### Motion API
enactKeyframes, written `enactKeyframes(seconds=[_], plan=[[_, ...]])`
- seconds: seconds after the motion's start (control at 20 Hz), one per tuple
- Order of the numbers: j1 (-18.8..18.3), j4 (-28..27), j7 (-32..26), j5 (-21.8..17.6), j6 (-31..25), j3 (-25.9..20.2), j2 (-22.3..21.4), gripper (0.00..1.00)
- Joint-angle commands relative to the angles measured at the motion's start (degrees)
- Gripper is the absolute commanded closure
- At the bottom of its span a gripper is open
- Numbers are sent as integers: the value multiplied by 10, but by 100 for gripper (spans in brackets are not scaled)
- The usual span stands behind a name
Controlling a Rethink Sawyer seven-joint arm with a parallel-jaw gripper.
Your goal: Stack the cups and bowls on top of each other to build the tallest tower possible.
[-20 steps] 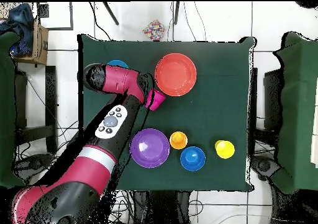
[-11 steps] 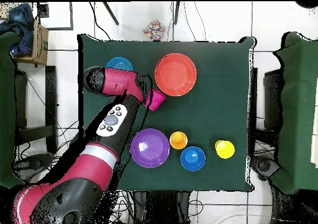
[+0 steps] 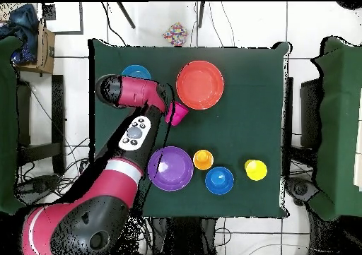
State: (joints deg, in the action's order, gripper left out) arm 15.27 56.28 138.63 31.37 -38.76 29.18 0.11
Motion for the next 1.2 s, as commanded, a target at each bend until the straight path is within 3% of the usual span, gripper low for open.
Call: enactKeyframes(seconds=[0.05,0.5,0.55,1.2], plan=[[-10,-27,-16,-35,-54,-84,-4,0],[4,-49,32,-38,-87,-42,5,0],[5,-49,37,-36,-87,-41,5,100],[15,-65,57,-30,-88,-22,16,100]])
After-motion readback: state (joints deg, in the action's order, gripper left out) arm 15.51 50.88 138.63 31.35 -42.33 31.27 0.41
